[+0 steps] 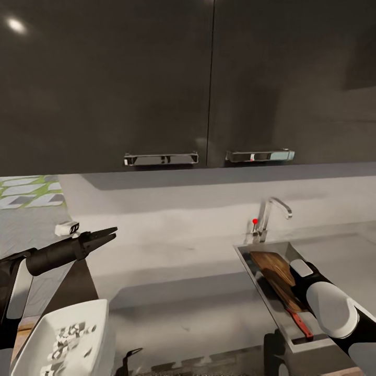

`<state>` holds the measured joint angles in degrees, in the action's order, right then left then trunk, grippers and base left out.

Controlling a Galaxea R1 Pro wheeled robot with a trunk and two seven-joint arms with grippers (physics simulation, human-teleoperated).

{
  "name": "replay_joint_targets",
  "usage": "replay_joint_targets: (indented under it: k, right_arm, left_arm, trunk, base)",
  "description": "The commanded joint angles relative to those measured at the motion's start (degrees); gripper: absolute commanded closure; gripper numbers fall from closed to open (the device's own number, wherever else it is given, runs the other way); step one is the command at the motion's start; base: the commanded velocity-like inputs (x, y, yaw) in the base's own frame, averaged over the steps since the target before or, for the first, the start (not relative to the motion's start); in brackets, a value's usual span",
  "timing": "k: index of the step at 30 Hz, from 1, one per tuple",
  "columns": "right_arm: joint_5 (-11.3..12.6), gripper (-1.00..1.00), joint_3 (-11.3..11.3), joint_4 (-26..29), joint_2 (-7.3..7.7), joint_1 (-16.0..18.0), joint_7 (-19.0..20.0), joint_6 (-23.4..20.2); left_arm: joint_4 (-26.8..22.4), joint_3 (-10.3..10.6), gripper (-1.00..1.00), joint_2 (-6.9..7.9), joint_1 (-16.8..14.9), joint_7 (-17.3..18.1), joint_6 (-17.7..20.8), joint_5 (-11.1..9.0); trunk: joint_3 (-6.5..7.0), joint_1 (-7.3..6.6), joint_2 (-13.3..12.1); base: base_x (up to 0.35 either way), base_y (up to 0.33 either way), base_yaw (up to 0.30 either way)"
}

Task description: In the kitchen, take the Vidalia onion out of the sink, dice it on the chopping board with the paring knife, put the diced onion into the bowl on the countertop, then place both the paring knife and the chopping board into the sink.

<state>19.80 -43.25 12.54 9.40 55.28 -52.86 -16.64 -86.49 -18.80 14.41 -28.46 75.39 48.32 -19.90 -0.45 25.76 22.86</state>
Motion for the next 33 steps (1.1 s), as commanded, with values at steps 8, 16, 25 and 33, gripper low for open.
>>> replay_joint_targets:
  k: [8,16,25,33]
  right_arm:
    - [0.33,1.00,0.27,0.03,0.04,-0.26,0.14,0.10]
    - [0.33,1.00,0.27,0.03,0.01,-0.26,0.21,0.12]
    - [0.32,1.00,0.27,0.03,0.02,-0.26,0.21,0.15]
    - [0.33,1.00,0.27,0.03,0.01,-0.26,0.21,0.15]
  left_arm:
    - [0.01,-0.01,-1.00,0.01,-0.03,0.11,0.55,-0.18]
    - [0.01,-0.01,-1.00,-0.06,-0.02,0.11,0.55,-0.14]
    - [0.01,-0.01,-1.00,-0.08,-0.02,0.11,0.53,-0.21]
    - [0.01,-0.01,-1.00,-0.08,-0.01,0.11,0.55,-0.22]
  trunk:
    - [-0.79,0.02,0.07]
    - [-1.54,0.02,0.07]
    - [-2.38,0.02,0.07]
    - [-3.12,0.02,0.07]
  base:
    - [0.000,0.000,0.000]
    - [0.000,0.000,0.000]
    - [0.000,0.000,0.000]
    - [0.000,0.000,0.000]
